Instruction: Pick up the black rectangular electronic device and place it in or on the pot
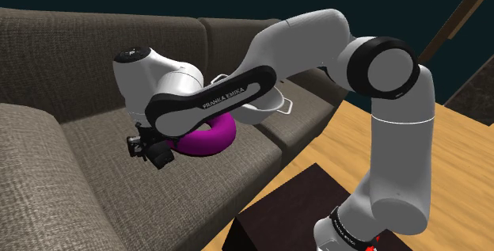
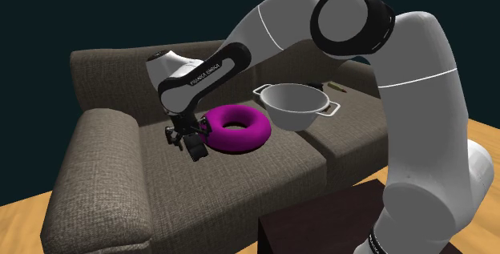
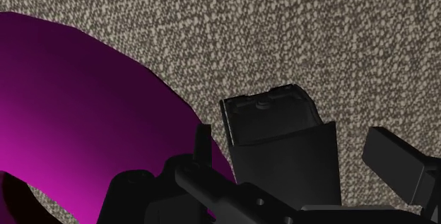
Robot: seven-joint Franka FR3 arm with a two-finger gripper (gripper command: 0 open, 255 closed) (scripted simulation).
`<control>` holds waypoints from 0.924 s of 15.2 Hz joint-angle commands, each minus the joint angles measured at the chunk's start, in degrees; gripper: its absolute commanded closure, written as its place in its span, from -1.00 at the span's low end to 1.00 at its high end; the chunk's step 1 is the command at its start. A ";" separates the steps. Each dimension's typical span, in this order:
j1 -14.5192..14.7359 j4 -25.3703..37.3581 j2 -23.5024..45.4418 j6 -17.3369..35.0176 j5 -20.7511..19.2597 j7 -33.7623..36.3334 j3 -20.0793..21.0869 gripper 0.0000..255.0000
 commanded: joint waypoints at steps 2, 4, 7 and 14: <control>-0.05 -0.31 0.17 0.44 -0.17 0.10 -0.11 -1.00; -0.05 -0.30 0.18 0.44 -0.17 0.10 -0.11 -1.00; -0.05 -0.30 0.18 0.44 -0.18 0.11 -0.10 -1.00; -0.01 -0.17 0.28 0.39 -0.21 0.11 -0.13 1.00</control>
